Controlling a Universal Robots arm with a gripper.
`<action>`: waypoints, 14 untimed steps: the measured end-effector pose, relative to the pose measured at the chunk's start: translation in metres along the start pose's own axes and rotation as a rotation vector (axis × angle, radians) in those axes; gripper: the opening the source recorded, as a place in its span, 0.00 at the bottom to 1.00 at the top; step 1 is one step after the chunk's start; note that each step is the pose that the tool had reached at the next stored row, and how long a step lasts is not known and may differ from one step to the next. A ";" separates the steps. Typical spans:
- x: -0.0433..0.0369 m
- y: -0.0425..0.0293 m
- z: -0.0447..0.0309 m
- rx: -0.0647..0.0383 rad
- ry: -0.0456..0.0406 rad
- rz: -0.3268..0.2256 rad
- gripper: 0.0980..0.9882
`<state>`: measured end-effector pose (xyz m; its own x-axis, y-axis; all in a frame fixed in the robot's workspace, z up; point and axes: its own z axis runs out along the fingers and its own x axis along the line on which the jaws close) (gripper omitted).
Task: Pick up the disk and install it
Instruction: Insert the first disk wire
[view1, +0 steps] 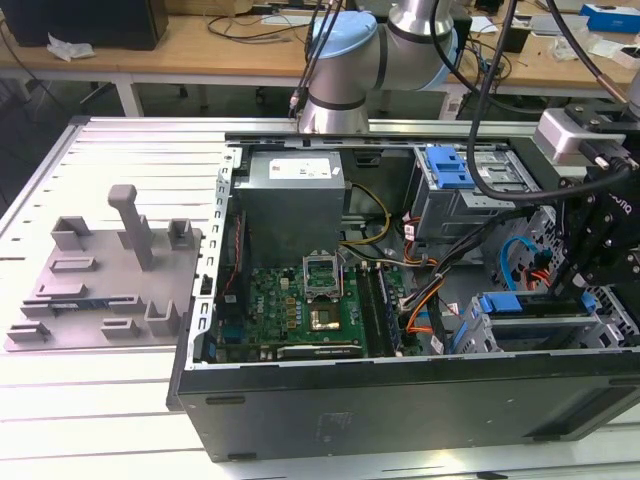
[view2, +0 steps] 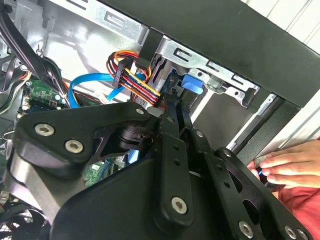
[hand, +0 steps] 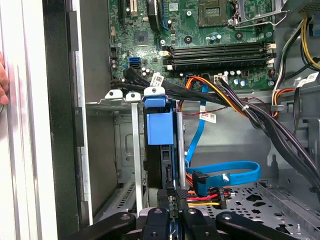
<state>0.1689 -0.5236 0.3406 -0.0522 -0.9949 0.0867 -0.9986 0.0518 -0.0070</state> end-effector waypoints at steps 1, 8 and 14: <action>0.0000 0.0000 0.0001 0.000 -0.0001 0.000 0.07; 0.0003 0.0000 -0.0033 0.000 0.0003 0.000 0.07; 0.0005 0.0000 -0.0048 0.000 0.0017 0.000 0.07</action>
<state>0.1689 -0.5236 0.3454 -0.0522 -0.9947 0.0884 -0.9986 0.0518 -0.0071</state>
